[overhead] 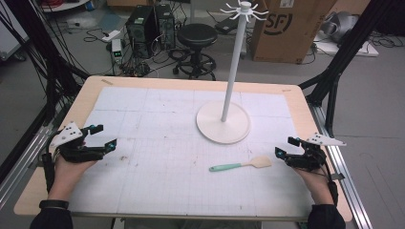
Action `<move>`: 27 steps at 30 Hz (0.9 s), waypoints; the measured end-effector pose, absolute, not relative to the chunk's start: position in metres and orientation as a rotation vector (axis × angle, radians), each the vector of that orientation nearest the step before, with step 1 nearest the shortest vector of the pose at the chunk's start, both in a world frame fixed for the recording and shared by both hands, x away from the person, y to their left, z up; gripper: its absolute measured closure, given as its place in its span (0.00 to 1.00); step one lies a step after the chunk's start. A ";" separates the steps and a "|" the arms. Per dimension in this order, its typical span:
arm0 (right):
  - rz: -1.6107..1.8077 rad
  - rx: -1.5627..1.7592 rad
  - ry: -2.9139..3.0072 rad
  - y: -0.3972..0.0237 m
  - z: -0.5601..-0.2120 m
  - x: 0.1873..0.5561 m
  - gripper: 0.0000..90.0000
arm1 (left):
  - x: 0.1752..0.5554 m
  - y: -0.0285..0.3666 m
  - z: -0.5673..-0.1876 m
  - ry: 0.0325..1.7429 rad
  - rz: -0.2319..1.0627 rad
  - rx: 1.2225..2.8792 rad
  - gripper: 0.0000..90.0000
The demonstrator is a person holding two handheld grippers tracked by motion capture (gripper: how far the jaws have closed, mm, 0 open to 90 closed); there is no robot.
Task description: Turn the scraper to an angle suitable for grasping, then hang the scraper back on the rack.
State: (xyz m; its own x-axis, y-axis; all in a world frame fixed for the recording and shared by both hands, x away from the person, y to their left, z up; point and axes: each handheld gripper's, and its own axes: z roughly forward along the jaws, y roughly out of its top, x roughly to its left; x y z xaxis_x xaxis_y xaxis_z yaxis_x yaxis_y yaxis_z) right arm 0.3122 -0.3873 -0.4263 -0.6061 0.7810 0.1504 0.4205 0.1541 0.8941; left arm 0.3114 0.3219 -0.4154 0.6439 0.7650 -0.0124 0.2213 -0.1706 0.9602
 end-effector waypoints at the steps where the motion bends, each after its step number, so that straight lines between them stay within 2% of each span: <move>1: 1.446 1.140 2.092 -0.387 -0.426 0.312 0.19 | 0.311 0.324 -0.416 0.812 0.592 1.710 0.21; 10: 1.558 0.972 2.184 -0.375 -0.412 0.317 0.19 | 0.309 0.326 -0.413 0.792 0.580 1.682 0.21; 21: 1.523 0.752 2.441 -0.337 -0.422 0.328 0.20 | 0.305 0.320 -0.412 0.763 0.562 1.703 0.21; 26: 1.469 0.685 2.536 -0.322 -0.427 0.332 0.23 | 0.307 0.320 -0.413 0.770 0.555 1.705 0.21; 27: 1.448 0.660 2.566 -0.318 -0.428 0.332 0.26 | 0.307 0.320 -0.414 0.773 0.555 1.706 0.21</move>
State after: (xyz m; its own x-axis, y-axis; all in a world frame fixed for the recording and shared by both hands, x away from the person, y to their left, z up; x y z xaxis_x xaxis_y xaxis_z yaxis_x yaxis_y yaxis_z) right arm 0.3325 -0.3176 -0.4280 -0.8972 0.4288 0.1053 0.3117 0.4462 0.8389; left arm 0.3071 0.3202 -0.4137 0.6740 0.7382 -0.0262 0.2107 -0.1581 0.9647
